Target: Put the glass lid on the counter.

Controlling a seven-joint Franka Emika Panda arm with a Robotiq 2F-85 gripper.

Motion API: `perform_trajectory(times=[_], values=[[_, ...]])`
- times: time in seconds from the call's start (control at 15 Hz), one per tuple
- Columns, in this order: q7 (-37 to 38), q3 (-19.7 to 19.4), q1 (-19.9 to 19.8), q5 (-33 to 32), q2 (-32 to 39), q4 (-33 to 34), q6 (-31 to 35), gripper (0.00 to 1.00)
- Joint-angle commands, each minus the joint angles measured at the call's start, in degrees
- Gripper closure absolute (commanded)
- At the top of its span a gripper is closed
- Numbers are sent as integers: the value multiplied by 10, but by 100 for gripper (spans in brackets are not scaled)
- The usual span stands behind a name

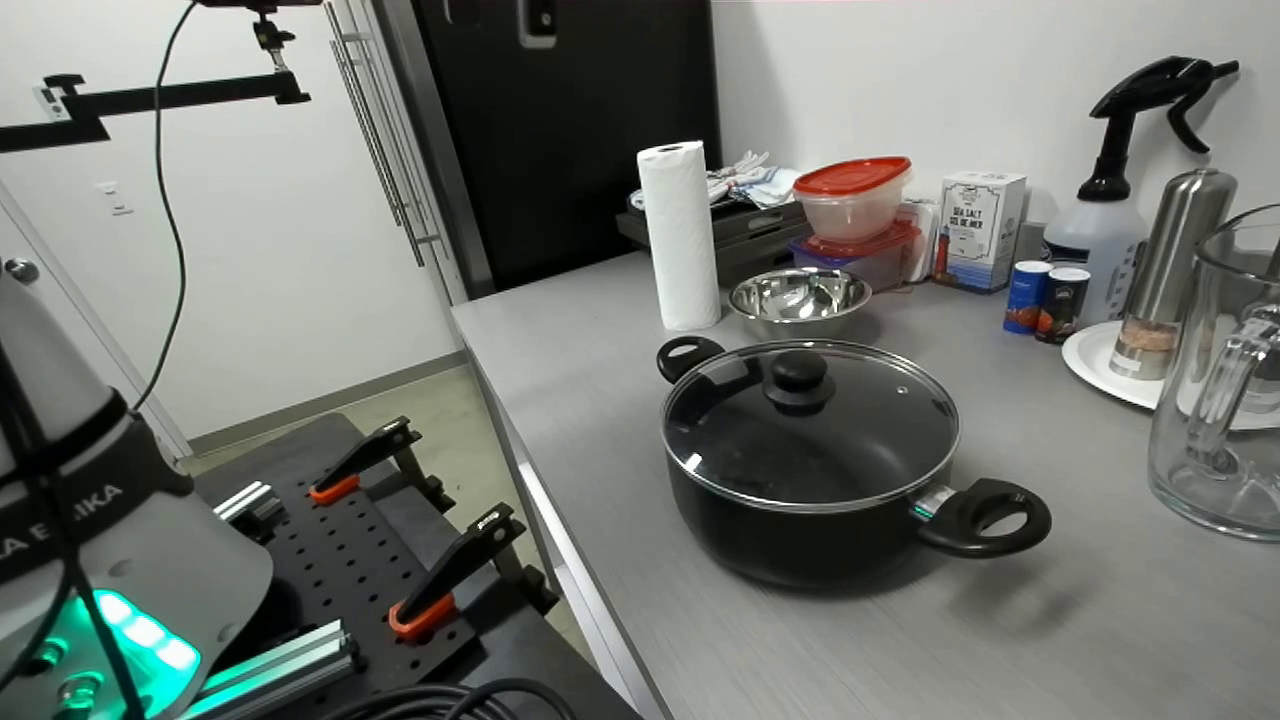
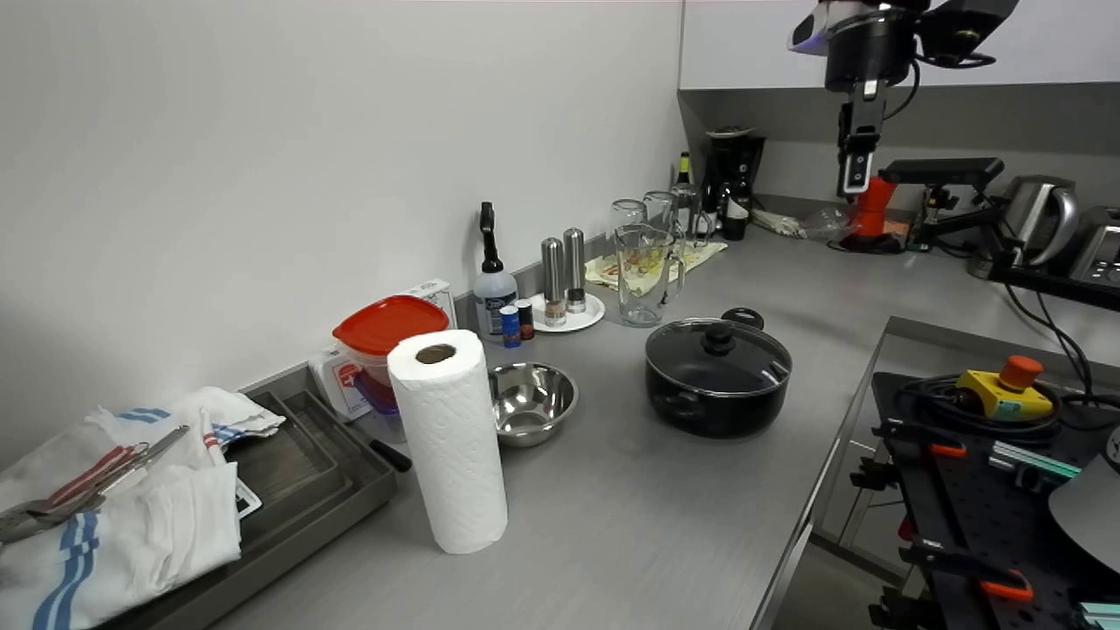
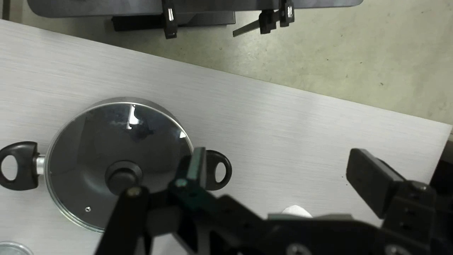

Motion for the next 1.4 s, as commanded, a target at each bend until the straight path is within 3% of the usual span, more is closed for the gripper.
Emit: perform_trajectory(times=[0.0, 0.73, 1.33], values=[[-23, -2, -13, 7, 69, 17, 65, 0], [-42, -4, -35, 36, 250, 55, 234, 0], [-65, 4, -65, 89, 349, 91, 295, 0]])
